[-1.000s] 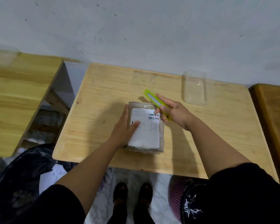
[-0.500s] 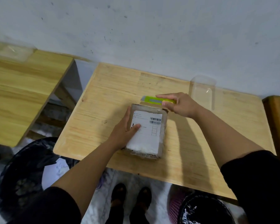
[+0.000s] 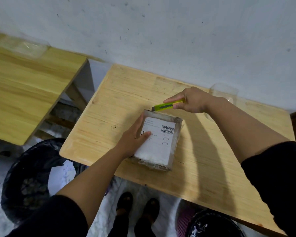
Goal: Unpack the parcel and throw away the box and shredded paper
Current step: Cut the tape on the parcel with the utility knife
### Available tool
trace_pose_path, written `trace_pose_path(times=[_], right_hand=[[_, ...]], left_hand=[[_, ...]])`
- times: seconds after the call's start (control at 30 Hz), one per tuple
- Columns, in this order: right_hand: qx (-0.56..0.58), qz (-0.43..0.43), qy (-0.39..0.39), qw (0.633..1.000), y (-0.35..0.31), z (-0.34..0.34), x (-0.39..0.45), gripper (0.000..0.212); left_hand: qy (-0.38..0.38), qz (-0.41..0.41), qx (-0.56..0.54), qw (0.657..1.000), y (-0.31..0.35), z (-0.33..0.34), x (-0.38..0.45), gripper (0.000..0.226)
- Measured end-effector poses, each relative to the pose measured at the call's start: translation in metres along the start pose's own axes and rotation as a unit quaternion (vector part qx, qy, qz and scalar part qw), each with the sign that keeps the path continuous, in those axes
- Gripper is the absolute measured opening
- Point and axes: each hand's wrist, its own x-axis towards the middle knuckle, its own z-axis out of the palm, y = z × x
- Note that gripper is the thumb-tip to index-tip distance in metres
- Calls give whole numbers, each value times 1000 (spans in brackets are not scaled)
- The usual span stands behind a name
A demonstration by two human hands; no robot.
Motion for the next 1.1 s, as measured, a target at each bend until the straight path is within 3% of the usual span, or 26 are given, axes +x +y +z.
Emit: trace_pose_path(times=[0.37,0.5,0.6,0.73,0.87,1.1], right_hand=[[-42,4,-10,999,3,-8,-15,35],[-231,71,-80,967,34,-7,-47,37],[-123,114,-95,981,68,6,-91,43],[61,103,39,992,70,11,-93,33],[66,21,62,996,28,12,-49,33],[27,15,49,998,10,15,-18,31]], left_hand=[[13,-20,-13,1000,4,1,-2,67],[8,-18,-22,1000,2,2,-2,67],[10,-18,-38,999,0,3,-2,67],[15,-18,-20,1000,0,6,0,68],[20,-31,-3,999,-1,4,2,69],[20,-33,-7,999,-2,3,4,68]])
